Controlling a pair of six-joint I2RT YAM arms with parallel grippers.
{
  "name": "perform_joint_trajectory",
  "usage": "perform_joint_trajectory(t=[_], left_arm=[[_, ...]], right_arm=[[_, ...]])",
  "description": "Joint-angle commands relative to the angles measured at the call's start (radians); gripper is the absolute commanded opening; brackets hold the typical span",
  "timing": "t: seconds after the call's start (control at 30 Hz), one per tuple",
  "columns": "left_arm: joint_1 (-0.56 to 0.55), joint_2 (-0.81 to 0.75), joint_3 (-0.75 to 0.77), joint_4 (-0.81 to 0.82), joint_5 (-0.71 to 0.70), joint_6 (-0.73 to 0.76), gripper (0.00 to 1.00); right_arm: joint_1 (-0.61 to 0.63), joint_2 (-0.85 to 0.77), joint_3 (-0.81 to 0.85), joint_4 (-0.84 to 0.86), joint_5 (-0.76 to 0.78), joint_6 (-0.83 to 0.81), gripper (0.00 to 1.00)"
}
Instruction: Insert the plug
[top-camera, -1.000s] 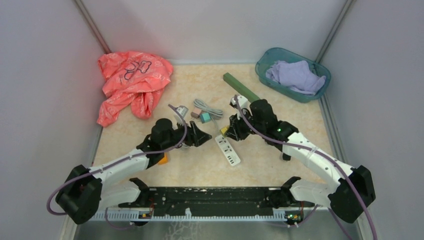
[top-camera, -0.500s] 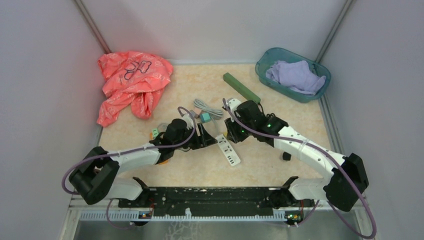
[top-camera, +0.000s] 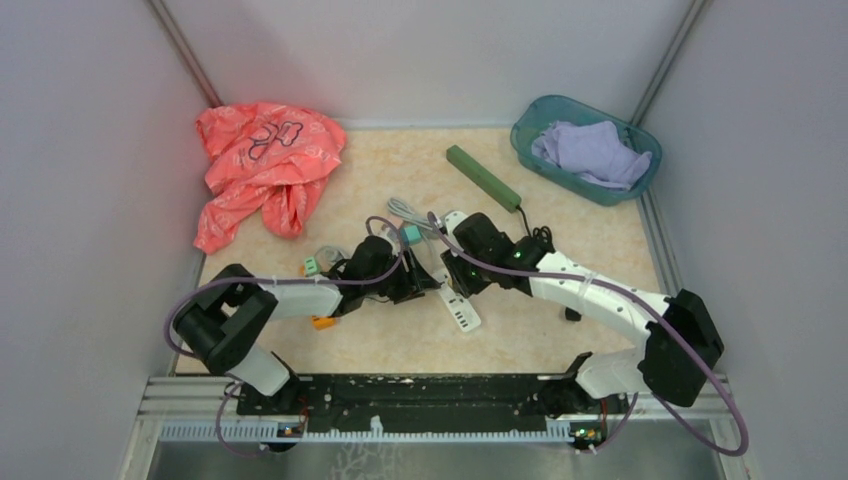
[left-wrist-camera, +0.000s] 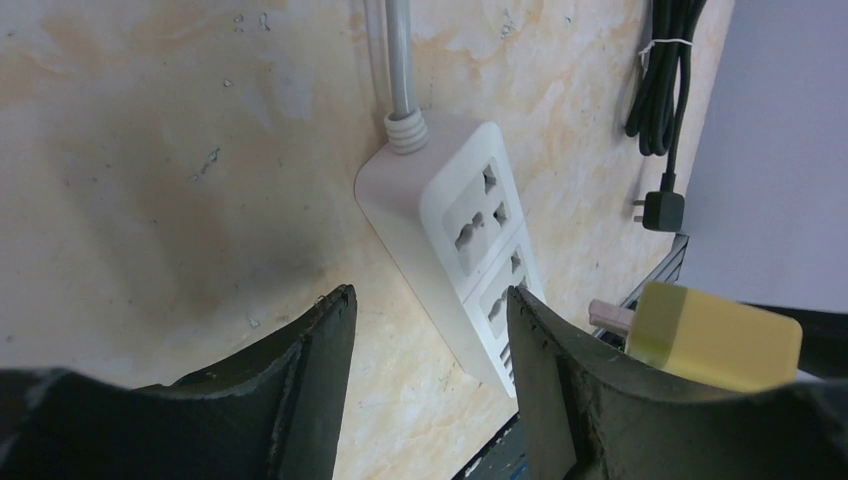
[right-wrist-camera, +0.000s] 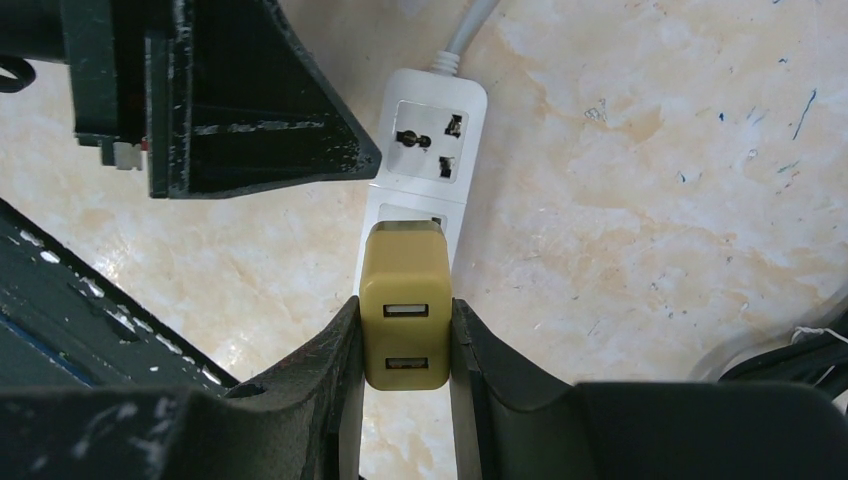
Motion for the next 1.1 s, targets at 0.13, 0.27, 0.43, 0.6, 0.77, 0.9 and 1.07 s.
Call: perform_joint_trajectory(t=[0.13,0.27,0.43,0.6,0.77,0.9,1.07], left_arm=[[-0.005,0.108,0.06,0.055,0.04,-0.054,0.56],[-0.005,0.141,0.059,0.06,0.049,-0.066,0.49],[-0.005,0.154,0.045,0.063,0.049,-0.075,0.43],[-0.005,0.154,0.038,0.063,0.047,-0.077,0.41],[-0.005,0.151,0.039,0.059,0.044,-0.073,0.4],[-0.005,0.15,0.039,0.059,0.044,-0.074,0.4],[-0.005,0.146,0.036,0.06,0.045,-0.074,0.4]], right_arm=[[0.029,0.03,0.028,0.007,0.067,0.031,0.0],[0.037,0.042,0.024,0.004,0.087,0.043,0.0],[0.052,0.059,0.018,0.008,0.098,0.055,0.0],[0.066,0.083,0.021,0.003,0.14,0.078,0.0],[0.067,0.106,0.018,-0.008,0.155,0.098,0.0],[0.069,0.11,0.008,0.003,0.154,0.11,0.0],[0.069,0.117,-0.002,0.015,0.151,0.12,0.0]])
